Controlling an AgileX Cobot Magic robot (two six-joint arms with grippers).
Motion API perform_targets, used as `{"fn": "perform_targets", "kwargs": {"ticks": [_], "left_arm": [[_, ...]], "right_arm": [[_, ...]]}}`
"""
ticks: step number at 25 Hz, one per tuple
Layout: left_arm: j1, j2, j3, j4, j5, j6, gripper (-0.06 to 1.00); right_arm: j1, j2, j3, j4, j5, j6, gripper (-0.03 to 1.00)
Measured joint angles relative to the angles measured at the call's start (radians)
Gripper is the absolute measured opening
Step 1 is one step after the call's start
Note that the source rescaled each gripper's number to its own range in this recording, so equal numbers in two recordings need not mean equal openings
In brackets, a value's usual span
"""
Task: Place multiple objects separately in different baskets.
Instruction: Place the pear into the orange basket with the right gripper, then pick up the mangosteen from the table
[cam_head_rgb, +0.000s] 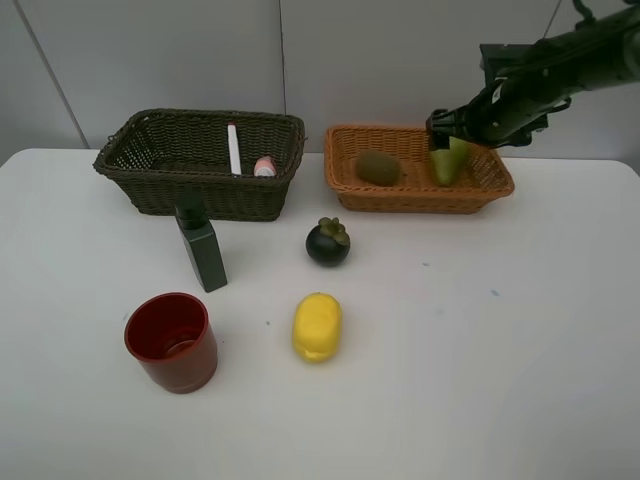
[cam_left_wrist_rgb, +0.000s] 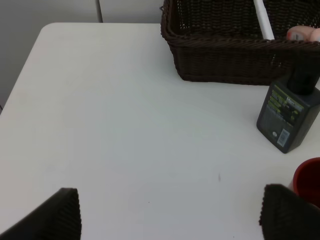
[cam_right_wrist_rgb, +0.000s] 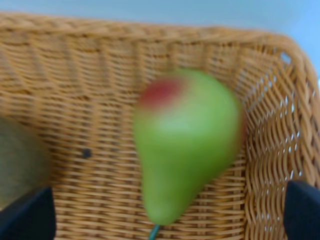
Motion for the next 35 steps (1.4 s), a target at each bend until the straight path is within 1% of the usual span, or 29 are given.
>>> {"fn": "perform_targets", "kwargs": {"ticks": [3,6,11,14,17,20,24,28,31,35], "left_arm": [[0.000,0.000,0.000,0.000,0.000,0.000,0.93],[0.000,0.000,0.000,0.000,0.000,0.000,0.93],[0.000,0.000,0.000,0.000,0.000,0.000,0.93],[0.000,0.000,0.000,0.000,0.000,0.000,0.93],[0.000,0.000,0.000,0.000,0.000,0.000,0.93],[0.000,0.000,0.000,0.000,0.000,0.000,0.93],[0.000,0.000,0.000,0.000,0.000,0.000,0.93],[0.000,0.000,0.000,0.000,0.000,0.000,0.93],[0.000,0.000,0.000,0.000,0.000,0.000,0.93],[0.000,0.000,0.000,0.000,0.000,0.000,0.93]], "right_arm": [[0.038,-0.067,-0.003,0.000,0.066,0.000,1.00],[0.091,-0.132,-0.006,0.010,0.167,0.000,1.00],[0.175,-0.207,-0.006,0.089,0.345,0.000,1.00],[0.225,-0.224,-0.006,0.138,0.423,0.000,1.00],[0.277,-0.224,-0.006,0.183,0.475,0.000,1.00],[0.334,-0.224,-0.006,0.209,0.489,0.001,1.00],[0.417,-0.224,-0.006,0.212,0.490,0.002,1.00],[0.486,-0.178,-0.007,0.213,0.489,0.005,1.00],[0.516,-0.114,-0.007,0.211,0.481,0.006,1.00],[0.521,-0.035,-0.007,0.202,0.449,0.007,1.00]]}}
